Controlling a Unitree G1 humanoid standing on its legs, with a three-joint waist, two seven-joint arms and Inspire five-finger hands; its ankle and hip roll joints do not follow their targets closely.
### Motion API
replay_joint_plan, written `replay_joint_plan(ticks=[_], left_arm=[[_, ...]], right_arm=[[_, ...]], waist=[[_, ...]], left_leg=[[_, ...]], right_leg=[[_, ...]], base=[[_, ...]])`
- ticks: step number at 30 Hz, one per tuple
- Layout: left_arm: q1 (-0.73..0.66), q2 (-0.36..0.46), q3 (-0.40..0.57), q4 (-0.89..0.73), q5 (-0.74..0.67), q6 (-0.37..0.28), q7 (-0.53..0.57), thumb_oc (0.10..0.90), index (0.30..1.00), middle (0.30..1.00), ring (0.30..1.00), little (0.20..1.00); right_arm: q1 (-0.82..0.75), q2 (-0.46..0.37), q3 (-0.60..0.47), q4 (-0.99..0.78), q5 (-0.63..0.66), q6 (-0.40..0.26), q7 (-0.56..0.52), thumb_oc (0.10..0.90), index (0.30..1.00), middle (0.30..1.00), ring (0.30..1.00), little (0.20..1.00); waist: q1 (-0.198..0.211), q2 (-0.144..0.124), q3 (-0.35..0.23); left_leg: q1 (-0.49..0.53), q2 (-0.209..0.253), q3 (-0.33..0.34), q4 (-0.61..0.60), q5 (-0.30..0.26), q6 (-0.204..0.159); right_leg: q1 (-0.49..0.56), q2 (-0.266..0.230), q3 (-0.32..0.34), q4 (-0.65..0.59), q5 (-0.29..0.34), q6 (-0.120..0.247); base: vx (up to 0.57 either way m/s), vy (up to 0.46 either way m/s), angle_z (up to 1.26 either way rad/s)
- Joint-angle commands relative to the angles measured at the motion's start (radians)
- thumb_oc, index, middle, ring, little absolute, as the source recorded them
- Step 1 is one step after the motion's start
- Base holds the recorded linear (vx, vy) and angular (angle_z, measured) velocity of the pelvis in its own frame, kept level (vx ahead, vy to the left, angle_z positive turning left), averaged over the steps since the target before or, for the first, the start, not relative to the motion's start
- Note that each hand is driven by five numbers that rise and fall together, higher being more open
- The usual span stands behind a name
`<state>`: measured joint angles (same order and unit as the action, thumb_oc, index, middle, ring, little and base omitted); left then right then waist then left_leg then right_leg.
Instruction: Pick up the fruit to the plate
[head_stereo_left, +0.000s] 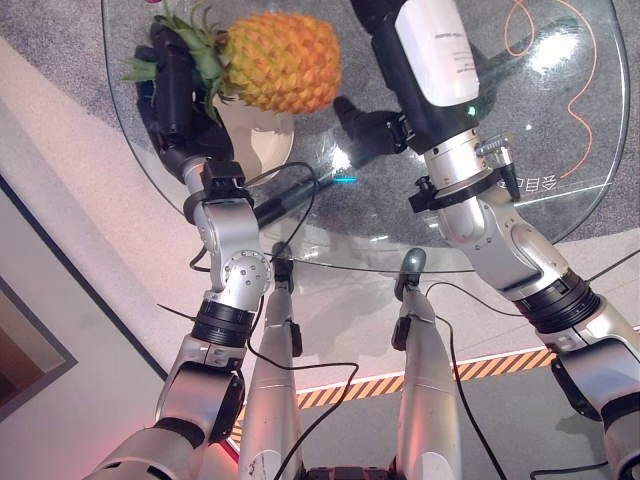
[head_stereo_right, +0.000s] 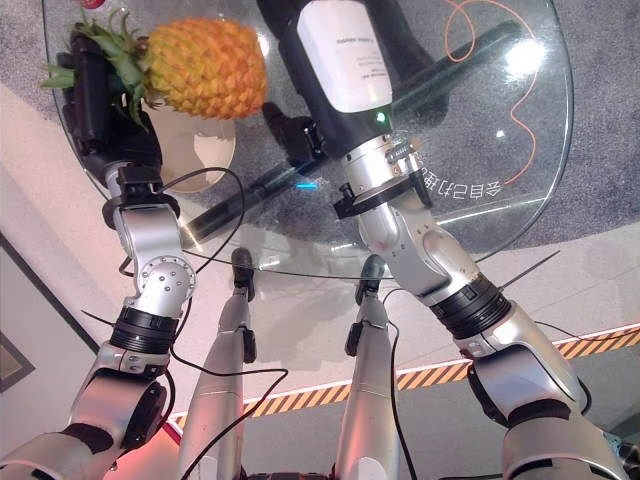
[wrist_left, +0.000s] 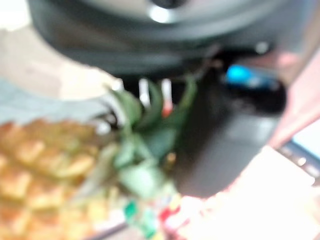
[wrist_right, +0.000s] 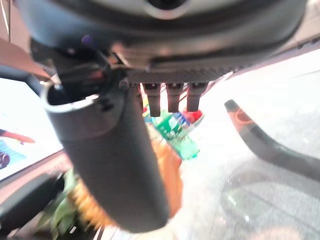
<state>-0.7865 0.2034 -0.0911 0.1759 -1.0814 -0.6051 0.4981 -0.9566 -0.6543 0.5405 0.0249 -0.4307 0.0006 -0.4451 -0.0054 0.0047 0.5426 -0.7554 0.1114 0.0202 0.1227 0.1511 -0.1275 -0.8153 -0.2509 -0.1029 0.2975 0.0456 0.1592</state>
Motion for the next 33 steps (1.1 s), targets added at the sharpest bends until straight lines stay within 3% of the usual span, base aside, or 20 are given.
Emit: replay_joint_plan(ticks=[1,13,16,22,26,33], left_arm=[[-0.104,0.031,0.027,-0.122,0.131,-0.131,-0.013,0.100,0.300,0.300,0.300,0.200],[-0.108,0.027,0.043,-0.130,0.214,-0.165,0.055,0.100,0.300,0.300,0.300,0.200],[-0.108,0.033,0.049,-0.123,0.307,-0.163,0.098,0.100,0.300,0.300,0.300,0.200],[-0.112,0.050,0.056,-0.078,0.485,-0.172,0.185,0.100,0.300,0.300,0.300,0.200],[-0.109,0.071,0.063,-0.041,0.557,-0.183,0.226,0.100,0.300,0.300,0.300,0.200],[-0.102,0.120,0.093,0.060,0.621,-0.221,0.266,0.100,0.300,0.300,0.300,0.200]], right_arm=[[-0.094,0.028,-0.069,-0.075,-0.023,-0.042,-0.083,0.800,0.900,0.900,0.900,0.900],[-0.081,0.032,-0.074,-0.063,-0.008,-0.021,-0.110,0.800,0.900,0.900,0.900,0.900],[-0.049,0.040,-0.097,-0.047,0.103,0.005,-0.164,0.800,0.900,0.900,0.900,0.900],[0.034,0.082,-0.178,0.015,0.229,-0.016,-0.313,0.800,0.900,0.900,0.900,0.900],[0.082,0.093,-0.230,0.049,0.285,-0.038,-0.391,0.800,0.900,0.900,0.900,0.900],[0.161,0.118,-0.349,0.176,0.494,-0.118,-0.546,0.800,0.900,0.900,0.900,0.900]], waist=[[0.006,-0.026,-0.023],[0.004,-0.025,-0.023],[0.000,-0.025,-0.023],[-0.009,-0.027,-0.023],[-0.016,-0.028,-0.023],[-0.026,-0.025,-0.023]], left_leg=[[-0.005,-0.041,-0.001,0.026,-0.042,0.013],[0.003,-0.040,0.001,0.017,-0.038,0.011],[0.008,-0.038,0.003,0.014,-0.040,0.010],[0.009,-0.035,0.008,0.018,-0.045,0.009],[0.011,-0.033,0.011,0.020,-0.048,0.010],[0.021,-0.027,0.021,0.023,-0.058,0.009]], right_leg=[[0.064,0.033,-0.052,-0.128,0.067,0.001],[0.069,0.035,-0.048,-0.133,0.068,-0.001],[0.073,0.034,-0.046,-0.134,0.067,-0.002],[0.071,0.036,-0.043,-0.129,0.062,-0.004],[0.069,0.036,-0.040,-0.127,0.062,-0.005],[0.071,0.041,-0.035,-0.118,0.055,-0.008]], base=[[0.00,0.000,0.00],[0.00,0.000,0.00],[0.00,0.000,0.00],[-0.01,0.011,0.00],[0.00,0.000,0.00],[0.01,0.038,-0.02]])
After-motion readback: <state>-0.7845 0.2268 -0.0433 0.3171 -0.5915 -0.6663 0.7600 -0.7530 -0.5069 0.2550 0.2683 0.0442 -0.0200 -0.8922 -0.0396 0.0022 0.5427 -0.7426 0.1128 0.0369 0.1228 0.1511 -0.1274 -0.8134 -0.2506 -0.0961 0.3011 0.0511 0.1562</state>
